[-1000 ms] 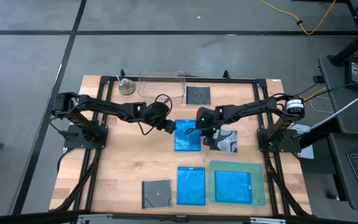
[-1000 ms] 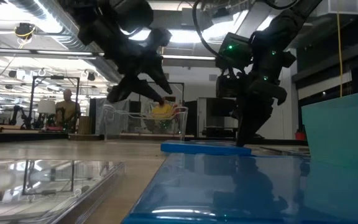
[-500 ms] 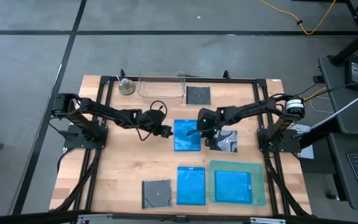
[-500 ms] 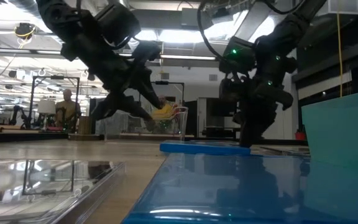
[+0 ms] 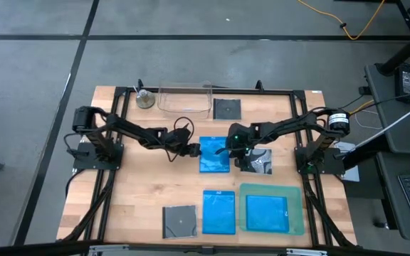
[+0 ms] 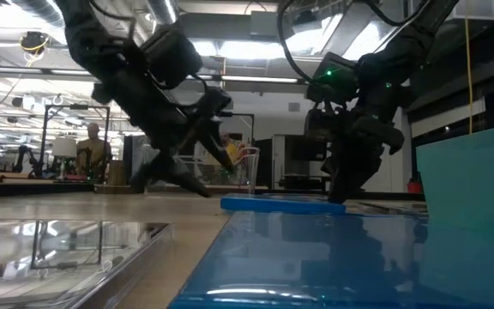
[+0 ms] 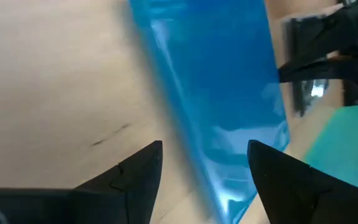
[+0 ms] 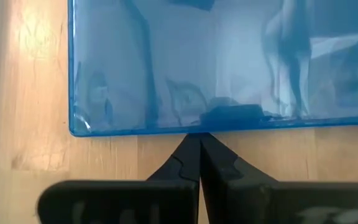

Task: Pick & place jewel cases by type
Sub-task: Put the top blue cd case into the green bin

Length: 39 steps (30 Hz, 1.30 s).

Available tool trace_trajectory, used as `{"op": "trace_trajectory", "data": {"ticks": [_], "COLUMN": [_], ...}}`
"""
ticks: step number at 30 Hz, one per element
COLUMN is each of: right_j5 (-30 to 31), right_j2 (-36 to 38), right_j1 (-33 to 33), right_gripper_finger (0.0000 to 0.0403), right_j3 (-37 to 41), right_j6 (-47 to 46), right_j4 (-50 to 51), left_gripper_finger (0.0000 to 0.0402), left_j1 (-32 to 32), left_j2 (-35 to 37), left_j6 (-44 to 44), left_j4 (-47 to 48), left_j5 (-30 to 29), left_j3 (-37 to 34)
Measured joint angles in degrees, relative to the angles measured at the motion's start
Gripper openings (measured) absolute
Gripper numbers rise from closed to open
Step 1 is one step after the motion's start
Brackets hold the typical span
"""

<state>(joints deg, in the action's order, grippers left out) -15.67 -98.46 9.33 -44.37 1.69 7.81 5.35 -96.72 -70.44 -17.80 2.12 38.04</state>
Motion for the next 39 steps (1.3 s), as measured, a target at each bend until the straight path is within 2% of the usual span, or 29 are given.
{"op": "trace_trajectory", "data": {"ticks": [7,19,30,34,39], "right_j5": [-0.2,-0.5,-0.6,-0.5,-0.5], "right_j2": [0.0,-0.1,-0.1,-0.1,-0.1], "right_j1": [0.0,0.0,0.0,0.0,0.0], "right_gripper_finger": [0.0004,0.0004,0.0004,0.0004,0.0004], "right_j3": [0.0,0.0,0.0,0.0,0.0], "right_j6": [0.2,1.1,1.8,1.8,1.8], "right_j4": [-0.2,-0.4,-0.4,-0.4,-0.4], "left_gripper_finger": [0.0228,0.0228,0.0227,0.0211,0.0160], "left_j1": [0.0,-0.8,-0.8,-0.7,-0.7], "left_j2": [-7.1,-10.7,-10.6,-10.6,-10.6], "left_j6": [-2.7,1.1,1.7,1.7,1.7], "left_j4": [-10.0,-9.0,-8.9,-8.9,-8.9], "left_j5": [2.5,3.5,3.4,3.4,3.4], "left_j3": [0.9,7.1,7.8,7.8,7.8]}}
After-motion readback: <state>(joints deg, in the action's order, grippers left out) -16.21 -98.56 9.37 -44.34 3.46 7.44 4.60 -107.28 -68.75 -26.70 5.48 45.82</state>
